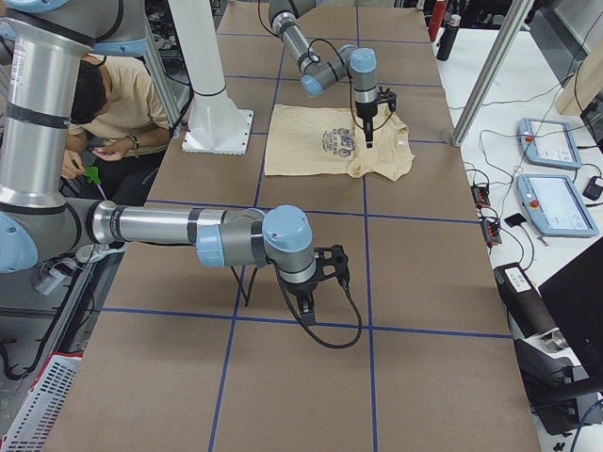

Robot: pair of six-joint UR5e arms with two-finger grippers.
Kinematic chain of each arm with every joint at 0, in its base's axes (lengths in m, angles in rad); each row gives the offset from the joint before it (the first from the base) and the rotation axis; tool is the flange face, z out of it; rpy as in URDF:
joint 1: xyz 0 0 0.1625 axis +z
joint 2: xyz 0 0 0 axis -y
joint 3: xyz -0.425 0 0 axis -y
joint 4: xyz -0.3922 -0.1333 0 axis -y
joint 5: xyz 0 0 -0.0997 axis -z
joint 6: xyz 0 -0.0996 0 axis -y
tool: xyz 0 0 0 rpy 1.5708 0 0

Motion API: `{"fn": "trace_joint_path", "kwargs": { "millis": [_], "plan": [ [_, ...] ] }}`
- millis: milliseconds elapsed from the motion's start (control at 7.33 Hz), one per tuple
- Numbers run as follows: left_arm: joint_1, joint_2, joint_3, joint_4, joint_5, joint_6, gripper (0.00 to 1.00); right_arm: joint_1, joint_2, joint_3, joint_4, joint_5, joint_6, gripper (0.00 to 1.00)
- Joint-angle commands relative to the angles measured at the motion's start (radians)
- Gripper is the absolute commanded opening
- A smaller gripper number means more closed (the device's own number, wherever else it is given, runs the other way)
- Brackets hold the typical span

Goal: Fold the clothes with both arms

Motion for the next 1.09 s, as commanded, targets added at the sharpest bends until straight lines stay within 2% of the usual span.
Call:
{"fn": "trace_joint_path", "kwargs": {
  "millis": [0,136,409,545,682,955],
  "plan": [
    [-0.001,0.115,-0.194,0.012,-0.01,0.052,1.0,-0.002,0.008,0.041,0.001,0.006,0.089,1.0],
    [-0.013,0.221,-0.315,0.019,-0.052,0.107,1.0,-0.018,0.009,0.093,-0.002,0.012,0.19,1.0],
    [-0.018,0.413,-0.524,0.026,-0.056,0.177,1.0,-0.128,0.009,0.2,0.0,0.018,0.422,1.0],
    [-0.018,0.548,-0.68,0.028,-0.056,0.209,1.0,-0.194,0.003,0.23,0.064,0.017,0.554,1.0],
    [-0.019,0.68,-0.821,0.031,-0.056,0.215,1.0,-0.277,-0.02,0.231,0.186,0.013,0.699,1.0],
    [-0.019,0.878,-1.055,0.057,-0.053,0.215,1.0,-0.438,-0.064,0.262,0.378,-0.029,0.963,1.0]
  ]
}}
